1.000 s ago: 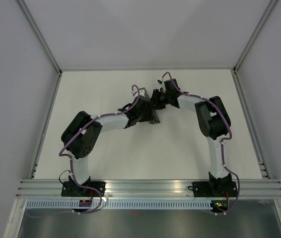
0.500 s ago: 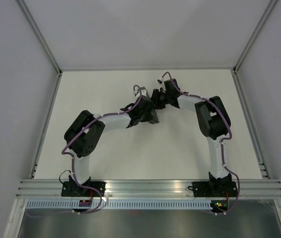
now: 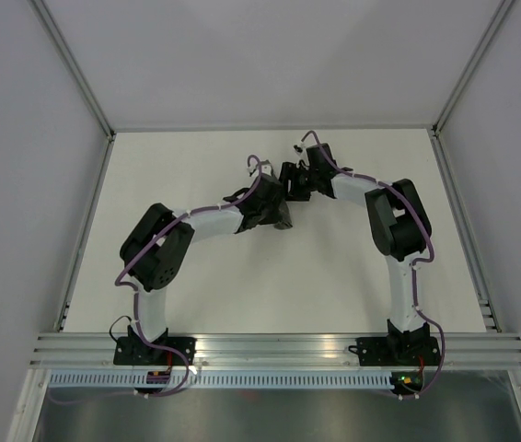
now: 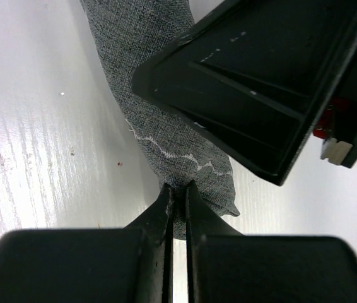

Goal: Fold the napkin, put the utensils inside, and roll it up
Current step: Roll the napkin with the utensil

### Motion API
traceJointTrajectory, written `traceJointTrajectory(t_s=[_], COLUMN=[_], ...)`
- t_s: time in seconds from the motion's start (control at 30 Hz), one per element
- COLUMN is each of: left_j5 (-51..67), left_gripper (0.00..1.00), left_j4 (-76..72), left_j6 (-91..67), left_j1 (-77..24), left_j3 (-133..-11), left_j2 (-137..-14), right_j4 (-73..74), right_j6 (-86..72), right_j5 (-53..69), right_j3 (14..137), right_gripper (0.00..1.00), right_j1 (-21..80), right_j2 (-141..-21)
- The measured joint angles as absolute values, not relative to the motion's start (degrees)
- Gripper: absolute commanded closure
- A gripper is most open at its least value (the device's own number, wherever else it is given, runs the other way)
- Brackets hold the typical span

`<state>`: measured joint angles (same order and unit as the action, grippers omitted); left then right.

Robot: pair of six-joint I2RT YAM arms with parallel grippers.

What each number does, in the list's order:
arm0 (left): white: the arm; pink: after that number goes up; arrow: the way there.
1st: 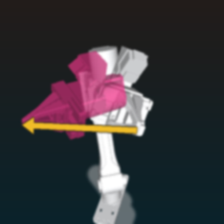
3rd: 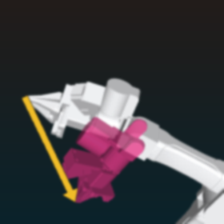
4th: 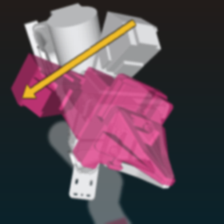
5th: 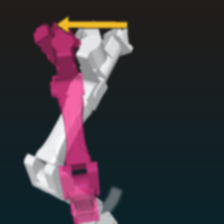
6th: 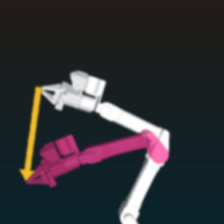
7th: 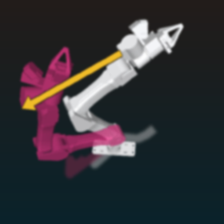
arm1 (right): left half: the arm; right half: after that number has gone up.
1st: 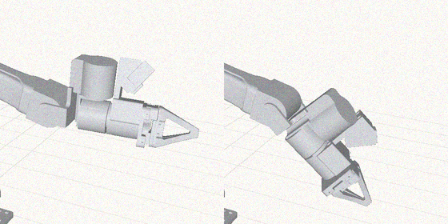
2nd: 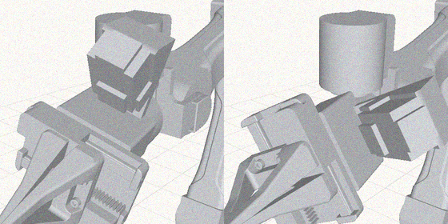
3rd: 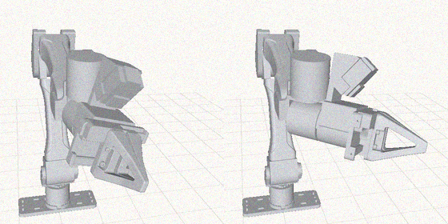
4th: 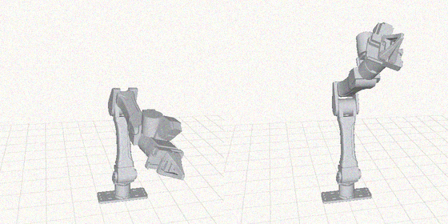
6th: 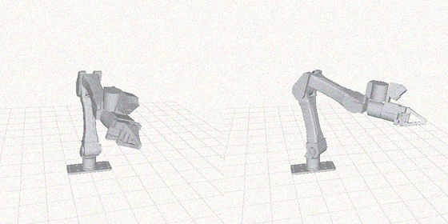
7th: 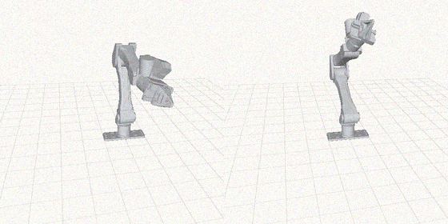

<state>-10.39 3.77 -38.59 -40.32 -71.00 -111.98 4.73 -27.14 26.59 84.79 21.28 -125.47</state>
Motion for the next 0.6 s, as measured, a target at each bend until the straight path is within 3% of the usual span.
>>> traceJointTrajectory(t_s=[0.6], left_j5=[-5.87], left_gripper=[0.98], left_j4=[9.3], left_j6=[-30.5], left_j1=[-38.52], left_j3=[-75.2], left_j2=[-113.34], right_j4=[11.27], right_j6=[-19.81], right_j5=[24.84], right_j3=[85.08], right_gripper=[0.23], right_j1=[18.68], right_j2=[-123.11])
